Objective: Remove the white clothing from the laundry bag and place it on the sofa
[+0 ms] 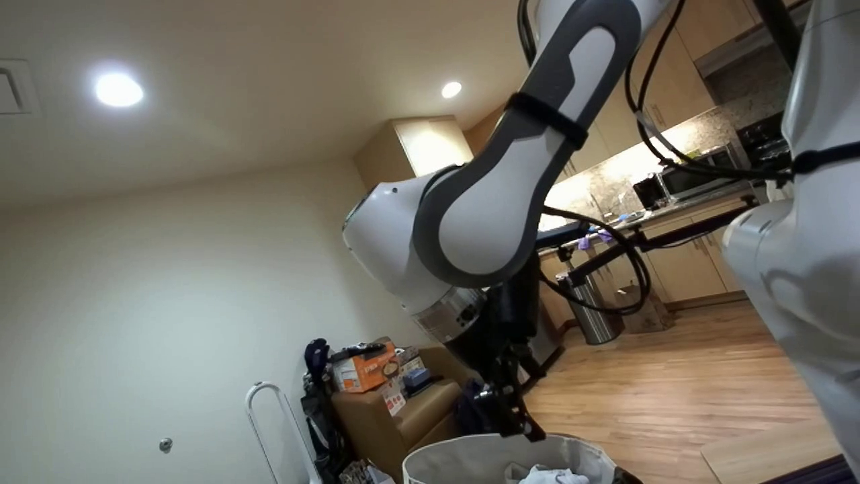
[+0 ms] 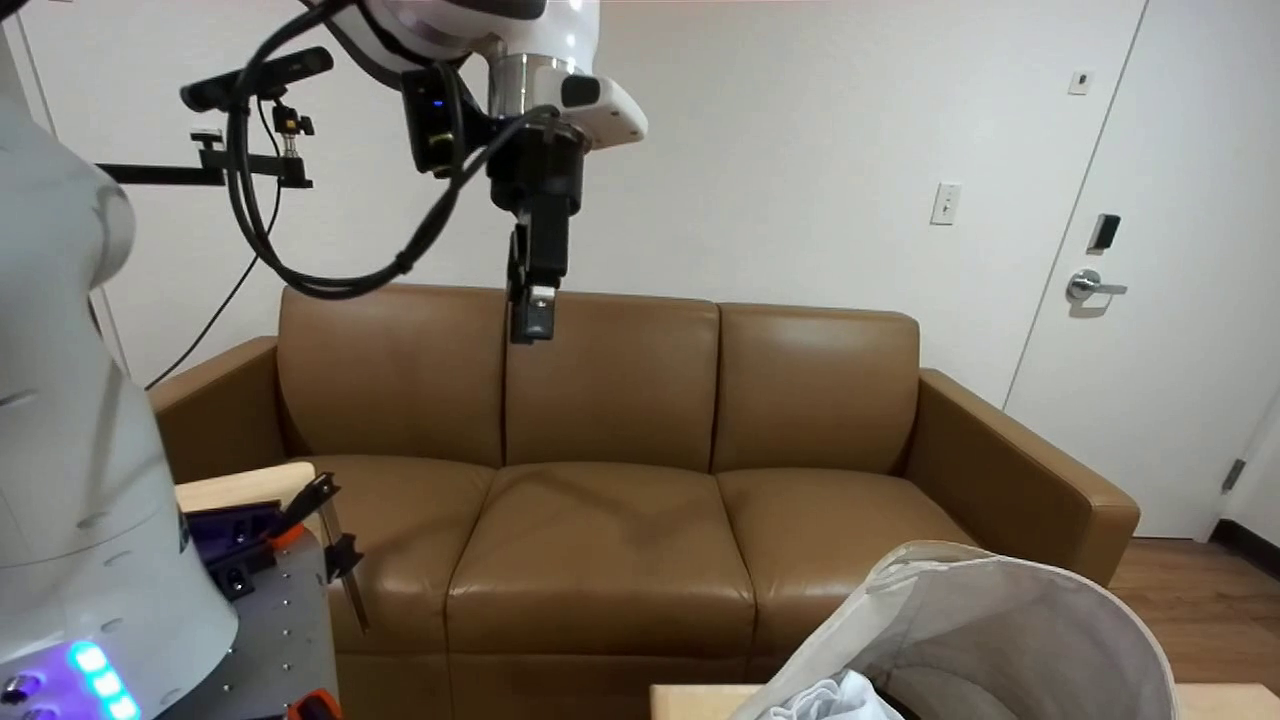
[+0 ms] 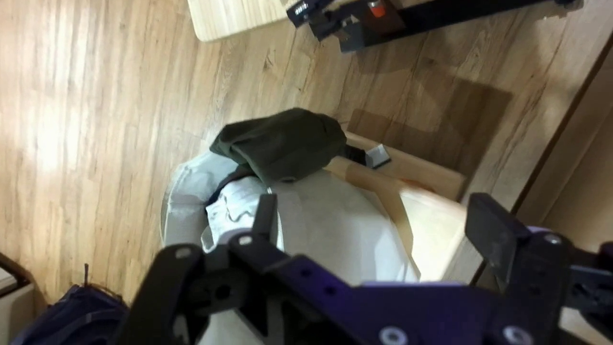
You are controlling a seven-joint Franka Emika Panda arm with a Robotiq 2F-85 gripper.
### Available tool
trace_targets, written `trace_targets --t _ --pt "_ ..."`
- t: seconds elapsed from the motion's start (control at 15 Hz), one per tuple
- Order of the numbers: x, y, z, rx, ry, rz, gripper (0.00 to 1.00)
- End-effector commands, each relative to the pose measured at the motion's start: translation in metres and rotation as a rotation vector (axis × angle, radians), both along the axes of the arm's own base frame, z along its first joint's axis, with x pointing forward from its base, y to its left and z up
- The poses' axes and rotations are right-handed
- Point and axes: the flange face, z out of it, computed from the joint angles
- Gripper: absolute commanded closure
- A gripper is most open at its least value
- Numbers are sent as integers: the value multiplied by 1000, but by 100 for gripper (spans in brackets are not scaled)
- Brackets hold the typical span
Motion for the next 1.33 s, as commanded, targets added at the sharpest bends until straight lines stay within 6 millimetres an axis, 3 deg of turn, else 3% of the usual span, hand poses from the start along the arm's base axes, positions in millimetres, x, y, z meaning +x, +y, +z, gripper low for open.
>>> trace_targets --t 0.0,0.2,0.33,0.6,0.73,0.8,0.87,1.0,1.27 --pt "2 -45 2 25 -202 12 0" --pt "-1 -121 -12 49 -366 -111 0" --pt "-8 -174 -32 36 -414 -207 0" --pt "-34 -269 -78 7 -396 -369 0" --pt "-50 -306 -108 77 -347 -463 0" --pt "-53 -315 -114 126 -339 -490 0" --pt "-59 -291 -95 82 -363 -473 0" --pt "-62 -312 -112 116 -334 -500 0" --pt "-52 -313 -120 111 -305 -462 0"
